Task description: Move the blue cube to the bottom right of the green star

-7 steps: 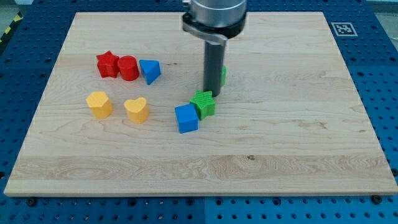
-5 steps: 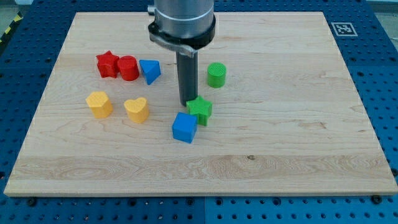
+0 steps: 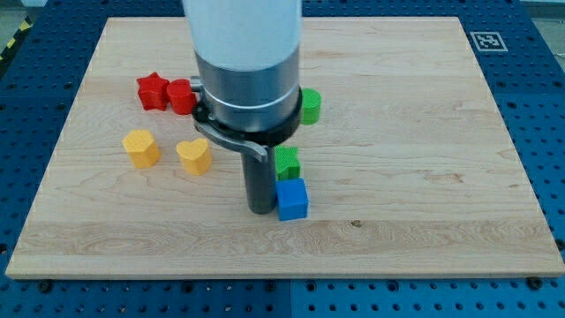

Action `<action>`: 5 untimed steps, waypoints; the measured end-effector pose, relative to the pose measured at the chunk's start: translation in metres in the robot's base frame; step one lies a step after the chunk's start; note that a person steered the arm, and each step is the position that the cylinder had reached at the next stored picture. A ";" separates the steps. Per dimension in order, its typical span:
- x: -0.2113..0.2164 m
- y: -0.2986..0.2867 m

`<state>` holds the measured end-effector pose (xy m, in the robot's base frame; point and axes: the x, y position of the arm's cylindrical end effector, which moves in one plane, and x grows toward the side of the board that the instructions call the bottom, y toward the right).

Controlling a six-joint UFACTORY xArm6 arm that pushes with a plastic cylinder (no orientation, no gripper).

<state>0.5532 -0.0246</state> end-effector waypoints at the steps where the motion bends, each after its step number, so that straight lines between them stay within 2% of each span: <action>1: 0.008 0.018; 3: 0.003 0.057; 5: -0.023 0.101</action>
<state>0.5300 0.0764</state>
